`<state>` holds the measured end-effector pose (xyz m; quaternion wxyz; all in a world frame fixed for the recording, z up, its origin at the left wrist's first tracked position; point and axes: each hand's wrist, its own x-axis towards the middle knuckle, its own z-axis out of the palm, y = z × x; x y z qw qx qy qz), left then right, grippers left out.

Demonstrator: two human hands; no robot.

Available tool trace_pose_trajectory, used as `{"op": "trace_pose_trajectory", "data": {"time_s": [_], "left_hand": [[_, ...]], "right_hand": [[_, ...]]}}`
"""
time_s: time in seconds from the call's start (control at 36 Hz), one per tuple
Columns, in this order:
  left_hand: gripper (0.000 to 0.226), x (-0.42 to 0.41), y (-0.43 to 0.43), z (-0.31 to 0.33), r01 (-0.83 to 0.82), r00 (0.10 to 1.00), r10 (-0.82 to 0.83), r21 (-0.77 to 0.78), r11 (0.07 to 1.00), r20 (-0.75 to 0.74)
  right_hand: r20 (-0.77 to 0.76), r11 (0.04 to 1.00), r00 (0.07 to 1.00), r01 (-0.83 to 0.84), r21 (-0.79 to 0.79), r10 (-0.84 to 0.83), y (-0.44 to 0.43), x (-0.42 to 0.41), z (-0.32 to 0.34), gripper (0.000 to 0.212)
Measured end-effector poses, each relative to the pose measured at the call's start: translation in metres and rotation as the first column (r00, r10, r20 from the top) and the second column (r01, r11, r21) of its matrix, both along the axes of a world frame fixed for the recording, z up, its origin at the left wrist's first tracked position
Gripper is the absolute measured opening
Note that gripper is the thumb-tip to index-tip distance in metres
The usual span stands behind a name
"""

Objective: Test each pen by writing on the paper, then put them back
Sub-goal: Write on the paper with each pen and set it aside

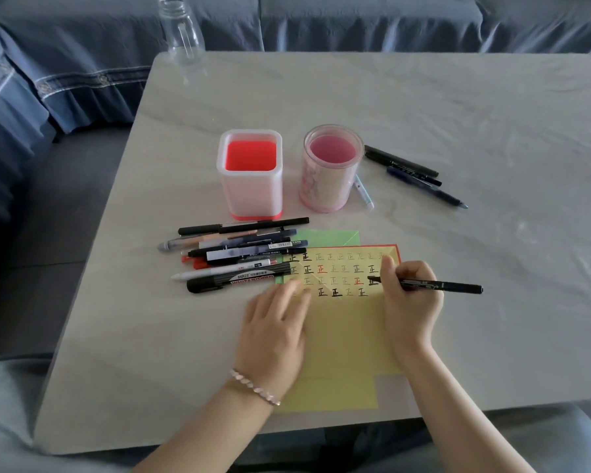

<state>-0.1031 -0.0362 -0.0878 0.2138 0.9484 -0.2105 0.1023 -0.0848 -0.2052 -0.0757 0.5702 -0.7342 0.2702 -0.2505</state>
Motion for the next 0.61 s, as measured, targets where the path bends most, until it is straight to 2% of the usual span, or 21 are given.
{"op": "trace_pose_trajectory", "data": {"time_s": [0.08, 0.25, 0.36, 0.42, 0.5, 0.56, 0.61], "left_hand": [[0.045, 0.009, 0.018, 0.001, -0.086, 0.996, 0.085, 0.032, 0.996, 0.032], [0.035, 0.018, 0.032, 0.005, -0.071, 0.997, 0.071, 0.038, 0.997, 0.008], [0.032, 0.019, 0.033, 0.006, -0.105, 0.983, 0.100, -0.022, 0.994, -0.151], [0.026, 0.015, 0.032, 0.013, -0.164, 0.956, 0.116, -0.160, 0.973, -0.271], [0.016, 0.009, 0.025, 0.031, -0.268, 0.890, 0.077, -0.379, 0.886, -0.450], [0.021, 0.004, 0.020, 0.041, -0.301, 0.861, 0.023, -0.473, 0.828, -0.507], [0.026, 0.001, 0.016, 0.050, -0.308, 0.852, -0.019, -0.529, 0.791, -0.524]], "right_hand": [[-0.007, 0.999, 0.999, -0.037, 0.003, 0.037, 0.001, -0.001, 0.003, 0.031], [-0.009, 0.991, 0.991, -0.131, 0.025, 0.131, 0.001, -0.005, 0.002, 0.026], [-0.061, 0.976, 0.974, -0.218, 0.012, 0.218, 0.000, -0.014, 0.006, 0.019], [-0.083, 0.963, 0.960, -0.264, 0.051, 0.267, 0.000, -0.018, 0.013, 0.016], [-0.064, 0.924, 0.947, -0.290, 0.248, 0.314, 0.003, -0.025, 0.031, 0.029], [-0.028, 0.856, 0.948, -0.272, 0.439, 0.316, 0.006, -0.028, 0.044, 0.040], [-0.014, 0.801, 0.949, -0.258, 0.540, 0.316, 0.008, -0.031, 0.054, 0.047]]}}
